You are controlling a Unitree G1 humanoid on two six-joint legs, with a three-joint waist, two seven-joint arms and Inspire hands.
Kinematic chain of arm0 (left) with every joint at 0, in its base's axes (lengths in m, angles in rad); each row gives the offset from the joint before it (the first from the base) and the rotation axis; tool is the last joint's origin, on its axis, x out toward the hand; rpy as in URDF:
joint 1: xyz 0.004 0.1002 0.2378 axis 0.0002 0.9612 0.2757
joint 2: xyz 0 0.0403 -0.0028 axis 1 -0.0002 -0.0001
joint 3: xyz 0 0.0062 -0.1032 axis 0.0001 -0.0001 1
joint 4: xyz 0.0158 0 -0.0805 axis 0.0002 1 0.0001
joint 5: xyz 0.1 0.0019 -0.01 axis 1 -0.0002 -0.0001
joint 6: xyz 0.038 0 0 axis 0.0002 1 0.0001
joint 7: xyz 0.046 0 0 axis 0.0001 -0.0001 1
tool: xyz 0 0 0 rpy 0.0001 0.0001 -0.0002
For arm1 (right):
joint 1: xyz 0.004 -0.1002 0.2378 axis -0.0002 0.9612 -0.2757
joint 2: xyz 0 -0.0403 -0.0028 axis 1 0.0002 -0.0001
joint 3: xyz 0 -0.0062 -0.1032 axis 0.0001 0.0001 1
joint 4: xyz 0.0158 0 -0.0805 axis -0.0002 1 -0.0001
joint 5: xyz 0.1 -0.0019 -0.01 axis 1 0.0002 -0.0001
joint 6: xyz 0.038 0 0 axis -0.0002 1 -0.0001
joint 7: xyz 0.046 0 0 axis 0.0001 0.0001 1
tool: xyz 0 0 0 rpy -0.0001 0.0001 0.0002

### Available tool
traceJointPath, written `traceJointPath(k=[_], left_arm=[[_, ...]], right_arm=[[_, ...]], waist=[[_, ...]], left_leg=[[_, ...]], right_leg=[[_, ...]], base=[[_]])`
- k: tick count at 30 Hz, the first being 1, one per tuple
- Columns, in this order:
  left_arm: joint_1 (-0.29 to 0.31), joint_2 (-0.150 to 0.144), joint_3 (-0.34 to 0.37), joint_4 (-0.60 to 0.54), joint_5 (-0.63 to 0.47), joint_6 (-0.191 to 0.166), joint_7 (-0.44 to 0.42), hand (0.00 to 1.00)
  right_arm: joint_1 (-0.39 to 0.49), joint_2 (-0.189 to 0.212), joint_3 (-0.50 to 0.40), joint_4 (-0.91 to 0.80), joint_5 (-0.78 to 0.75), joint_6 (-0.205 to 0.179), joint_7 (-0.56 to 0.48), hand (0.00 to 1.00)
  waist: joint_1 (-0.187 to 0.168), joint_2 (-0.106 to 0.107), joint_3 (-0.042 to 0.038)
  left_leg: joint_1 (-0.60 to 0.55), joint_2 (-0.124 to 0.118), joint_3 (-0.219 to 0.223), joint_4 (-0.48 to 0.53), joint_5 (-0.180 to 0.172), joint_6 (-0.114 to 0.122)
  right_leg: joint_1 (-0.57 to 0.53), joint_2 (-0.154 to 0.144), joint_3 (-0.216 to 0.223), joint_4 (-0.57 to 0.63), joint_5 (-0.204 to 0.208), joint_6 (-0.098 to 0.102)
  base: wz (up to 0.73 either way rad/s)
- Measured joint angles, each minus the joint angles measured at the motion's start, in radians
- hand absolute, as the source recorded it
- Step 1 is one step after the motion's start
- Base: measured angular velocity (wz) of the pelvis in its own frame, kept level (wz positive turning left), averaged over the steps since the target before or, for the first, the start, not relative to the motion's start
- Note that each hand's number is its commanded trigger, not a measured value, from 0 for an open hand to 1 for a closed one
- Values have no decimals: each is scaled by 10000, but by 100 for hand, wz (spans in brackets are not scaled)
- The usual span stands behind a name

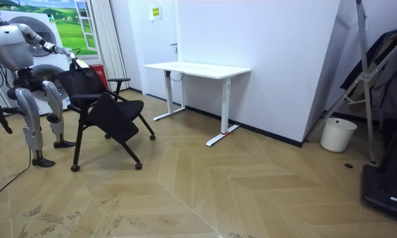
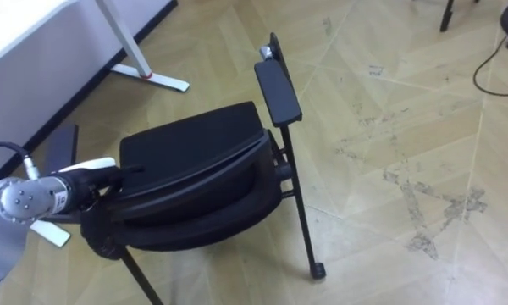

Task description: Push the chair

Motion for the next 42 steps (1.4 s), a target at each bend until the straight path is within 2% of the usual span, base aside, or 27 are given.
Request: traceJointPath(k=[7,8,9,10,12,13,20,22,24,28,38,42], left_arm=[[36,-186,181,368,17,-38,270,0],[53,-189,217,380,19,-48,279,24],[56,-195,247,422,21,-77,305,52],[63,-215,294,460,25,-86,316,56],[74,-214,322,496,29,-95,322,90],[90,-210,334,498,26,-105,322,100],[165,-112,302,491,42,-567,411,100],[251,-128,249,440,53,-810,797,100],[270,-241,244,448,53,-815,1115,100],[337,-273,165,446,55,-872,1487,100],[436,-384,120,498,55,-968,1996,100],[503,-493,115,465,396,-1038,2047,100]], right_arm=[[53,57,-26,-235,17,121,-245,0],[64,69,-26,-242,17,124,-253,0],[80,85,-26,-243,17,136,-291,0],[84,87,-35,-242,10,142,-310,0],[91,116,-101,-242,10,145,-309,0],[91,130,-120,-264,11,164,-312,0],[87,166,-116,-342,66,205,-301,0],[87,184,-114,-340,129,204,-298,0],[84,206,-114,-339,167,205,-296,0],[92,220,-113,-335,203,206,-297,0],[87,218,-119,-371,169,206,-297,0],[80,139,-131,-437,-792,195,-289,0]], waist=[[-12,-95,-52],[-20,-110,-61],[-23,-135,-74],[-28,-155,-85],[-31,-202,-93],[-28,-221,-99],[-25,-238,-94],[-23,-238,-94],[-22,-238,-94],[-25,-236,-96],[-21,-195,-129],[15,-253,-173]], left_leg=[[161,-4,100,-22,0,0],[164,-3,127,-21,0,0],[169,3,175,-19,0,0],[187,2,184,-19,0,0],[239,2,219,-21,0,0],[262,2,245,-21,0,0],[310,2,304,-22,0,0],[299,2,305,-23,0,0],[282,4,305,-23,0,0],[275,6,306,-22,0,0],[245,11,300,-9,0,0],[293,16,286,3,0,0]], right_leg=[[16,1,154,35,-5,8],[0,1,168,33,-7,11],[-13,8,207,35,-7,11],[-14,8,237,38,-7,12],[-2,9,281,61,-8,13],[-1,9,301,89,-14,23],[3,8,328,157,-28,27],[14,8,301,158,-26,28],[12,8,266,164,-21,32],[9,8,256,170,-2,38],[-8,7,240,191,20,37],[49,10,236,180,25,29]], base=[[-6],[-7],[-6],[-6],[-7],[-6],[-1],[4],[6],[1],[0],[0]])
